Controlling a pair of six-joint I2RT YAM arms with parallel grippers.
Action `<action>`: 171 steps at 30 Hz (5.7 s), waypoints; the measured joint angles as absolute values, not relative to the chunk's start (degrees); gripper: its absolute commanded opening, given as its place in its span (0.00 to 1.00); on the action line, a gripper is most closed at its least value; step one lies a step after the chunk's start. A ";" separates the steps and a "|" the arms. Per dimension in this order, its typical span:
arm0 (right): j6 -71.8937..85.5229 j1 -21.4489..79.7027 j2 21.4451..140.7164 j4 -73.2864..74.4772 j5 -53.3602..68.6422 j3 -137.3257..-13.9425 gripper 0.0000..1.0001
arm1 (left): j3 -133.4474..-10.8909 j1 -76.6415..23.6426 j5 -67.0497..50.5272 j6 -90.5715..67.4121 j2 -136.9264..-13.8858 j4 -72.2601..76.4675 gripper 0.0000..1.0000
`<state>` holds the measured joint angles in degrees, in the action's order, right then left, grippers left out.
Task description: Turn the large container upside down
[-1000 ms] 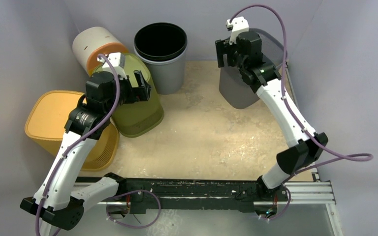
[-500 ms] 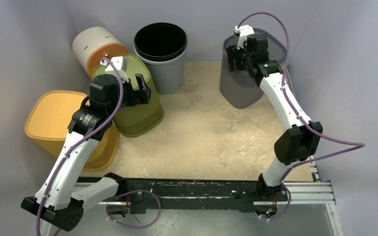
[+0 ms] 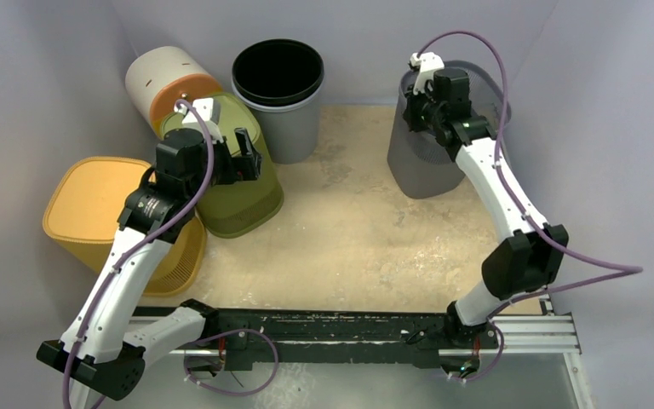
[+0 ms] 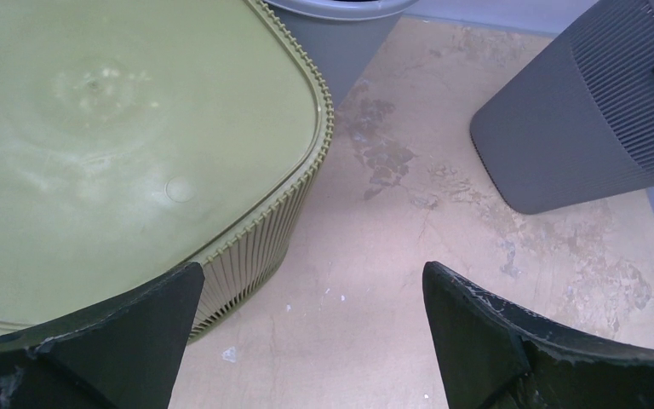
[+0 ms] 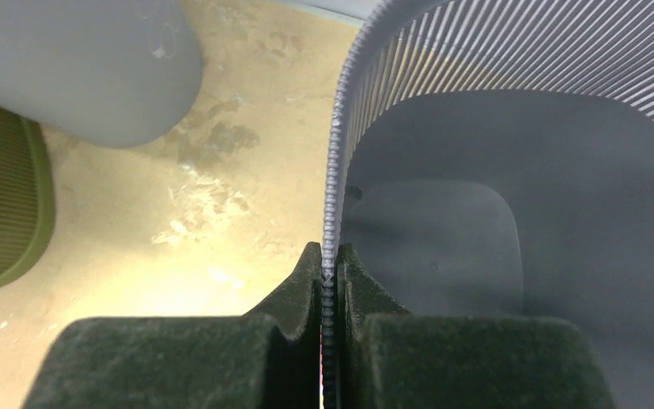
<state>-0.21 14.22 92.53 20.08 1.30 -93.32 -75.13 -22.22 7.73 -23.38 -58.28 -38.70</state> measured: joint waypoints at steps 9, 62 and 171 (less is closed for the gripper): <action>16.71 13.76 74.00 9.39 14.61 -79.05 0.00 | -82.76 -22.22 9.21 -23.00 -58.52 -43.00 0.96; 88.29 15.09 77.25 -93.71 38.70 -11.62 0.00 | -89.95 -22.22 13.76 -23.46 -55.79 -54.13 0.97; 83.66 -15.44 131.48 -89.84 63.99 -49.58 0.58 | -81.12 -22.22 17.98 -24.45 -53.43 -53.78 0.97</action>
